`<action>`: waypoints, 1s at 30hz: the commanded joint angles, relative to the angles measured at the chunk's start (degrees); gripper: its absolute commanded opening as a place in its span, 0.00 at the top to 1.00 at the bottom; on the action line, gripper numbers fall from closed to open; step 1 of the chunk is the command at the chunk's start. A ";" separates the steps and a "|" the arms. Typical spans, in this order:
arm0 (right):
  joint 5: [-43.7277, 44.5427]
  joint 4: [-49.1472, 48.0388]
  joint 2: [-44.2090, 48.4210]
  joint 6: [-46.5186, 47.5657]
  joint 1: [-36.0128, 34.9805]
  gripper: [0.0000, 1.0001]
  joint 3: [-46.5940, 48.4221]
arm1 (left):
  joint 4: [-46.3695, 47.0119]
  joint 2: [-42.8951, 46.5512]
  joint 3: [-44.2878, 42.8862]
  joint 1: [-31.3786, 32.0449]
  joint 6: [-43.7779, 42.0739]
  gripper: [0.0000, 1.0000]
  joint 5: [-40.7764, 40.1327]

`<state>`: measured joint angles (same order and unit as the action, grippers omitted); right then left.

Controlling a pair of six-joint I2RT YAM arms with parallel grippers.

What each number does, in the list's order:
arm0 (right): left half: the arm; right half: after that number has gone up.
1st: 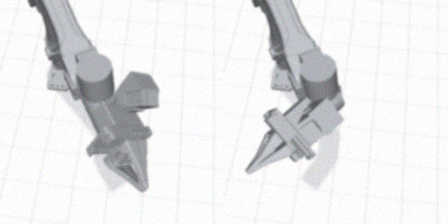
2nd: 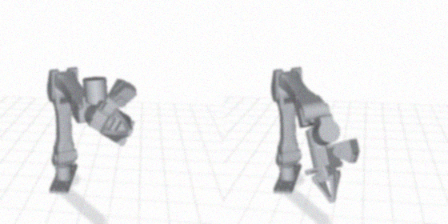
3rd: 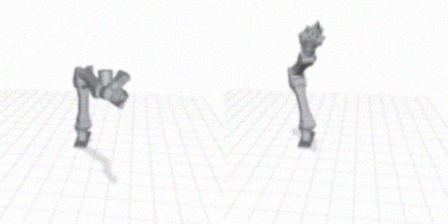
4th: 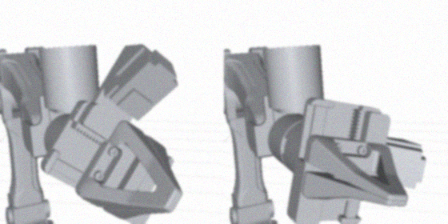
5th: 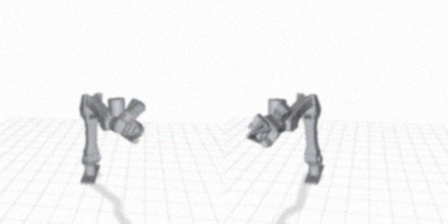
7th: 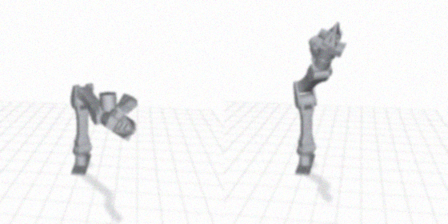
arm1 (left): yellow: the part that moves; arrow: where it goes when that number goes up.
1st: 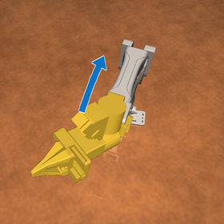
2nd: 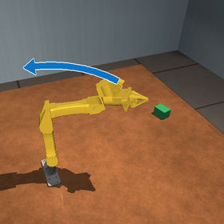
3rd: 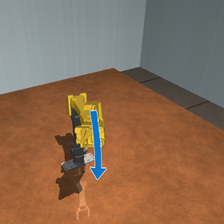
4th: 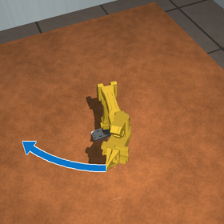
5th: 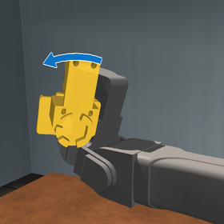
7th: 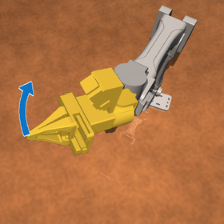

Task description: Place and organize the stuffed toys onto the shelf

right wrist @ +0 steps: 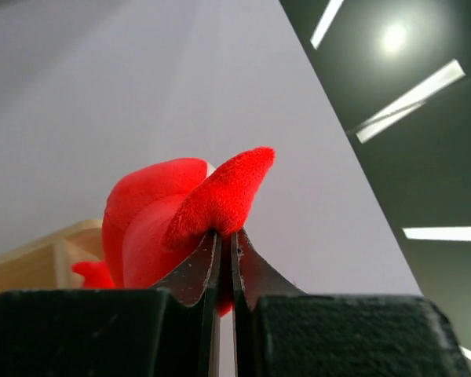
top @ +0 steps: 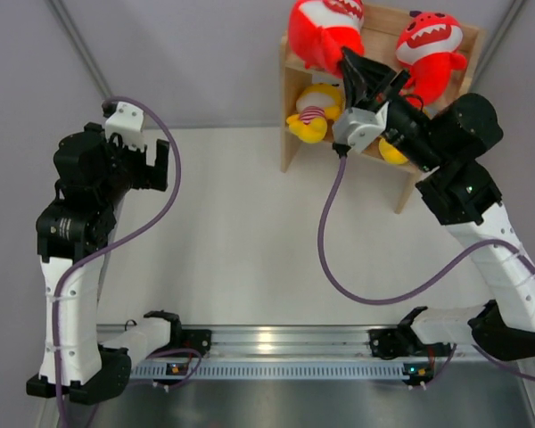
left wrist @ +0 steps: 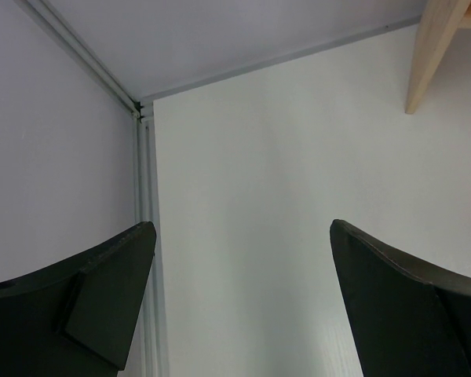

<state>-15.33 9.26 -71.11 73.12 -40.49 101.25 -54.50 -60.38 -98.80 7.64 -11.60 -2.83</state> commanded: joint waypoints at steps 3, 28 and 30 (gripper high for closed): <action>4.08 -10.31 -7.89 -0.60 9.34 1.00 5.61 | 1.15 -0.26 1.59 0.01 -0.36 0.01 1.25; 6.02 -7.67 -13.89 -2.63 23.79 0.64 -3.07 | 1.77 0.26 4.67 0.01 -0.97 0.01 2.30; 4.97 -7.85 -12.92 -5.61 23.70 0.43 -3.25 | 1.77 0.26 4.94 0.01 -0.97 0.01 2.48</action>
<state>-8.97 3.99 -87.74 70.72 -17.08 98.15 -54.48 -60.86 -94.15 7.64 -12.16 -0.91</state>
